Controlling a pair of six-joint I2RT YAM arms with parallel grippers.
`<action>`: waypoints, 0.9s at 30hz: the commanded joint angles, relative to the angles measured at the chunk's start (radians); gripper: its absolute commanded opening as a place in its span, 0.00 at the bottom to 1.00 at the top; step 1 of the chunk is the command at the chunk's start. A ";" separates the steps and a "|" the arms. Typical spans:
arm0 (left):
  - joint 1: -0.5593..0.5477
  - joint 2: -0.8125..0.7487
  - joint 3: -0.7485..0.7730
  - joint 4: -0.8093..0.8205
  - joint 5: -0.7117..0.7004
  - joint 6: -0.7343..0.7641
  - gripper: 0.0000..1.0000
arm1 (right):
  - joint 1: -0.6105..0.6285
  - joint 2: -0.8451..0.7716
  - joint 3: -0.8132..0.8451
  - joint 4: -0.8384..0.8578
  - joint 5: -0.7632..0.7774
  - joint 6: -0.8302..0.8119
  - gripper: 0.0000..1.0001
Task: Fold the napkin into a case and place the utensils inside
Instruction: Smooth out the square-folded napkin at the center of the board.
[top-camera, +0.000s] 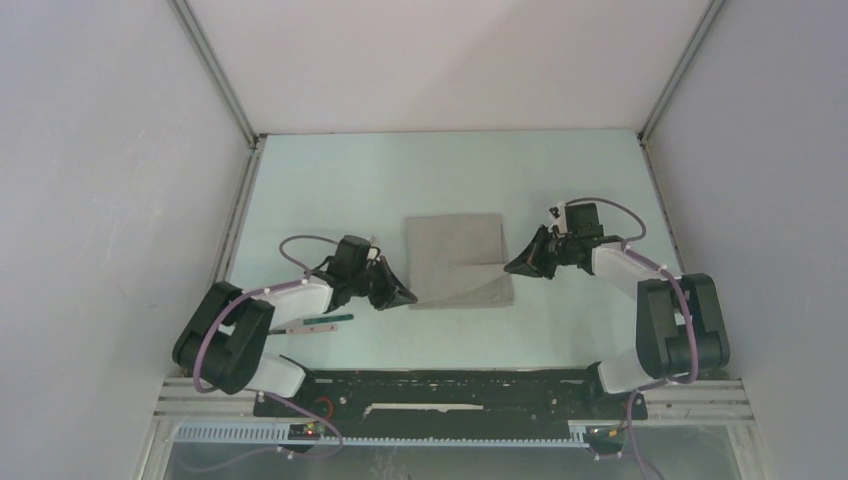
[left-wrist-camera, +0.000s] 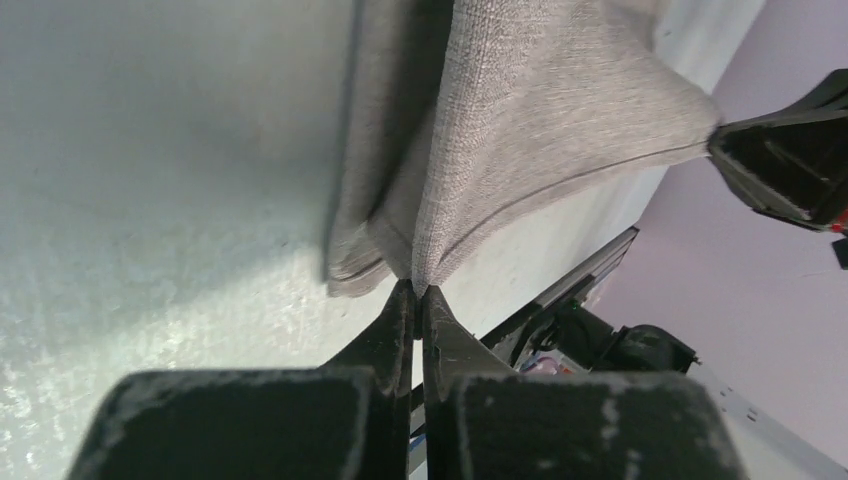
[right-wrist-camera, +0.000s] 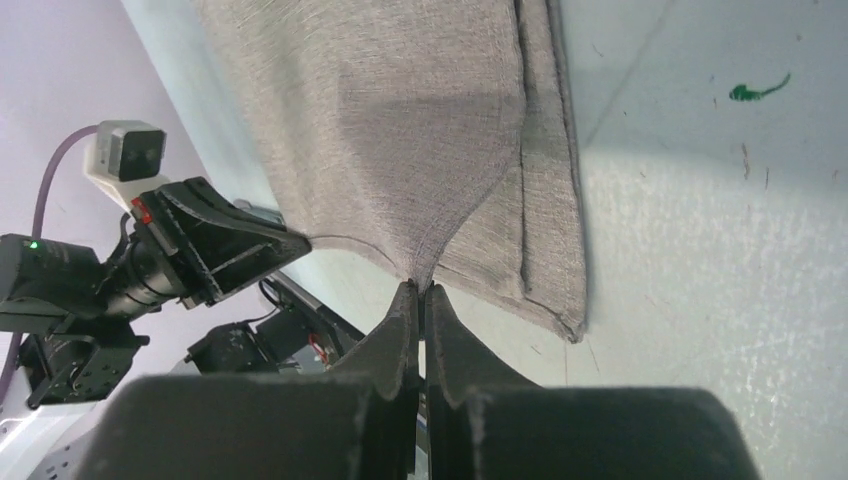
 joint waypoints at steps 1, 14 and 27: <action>-0.014 0.021 -0.020 0.125 0.037 -0.038 0.00 | 0.014 -0.011 -0.002 -0.038 0.006 -0.041 0.00; 0.013 0.018 -0.057 0.094 -0.001 -0.011 0.00 | 0.110 0.041 -0.025 -0.051 0.098 -0.062 0.23; 0.070 -0.005 -0.105 0.095 -0.002 0.005 0.00 | 0.101 0.030 -0.087 0.010 0.090 -0.036 0.40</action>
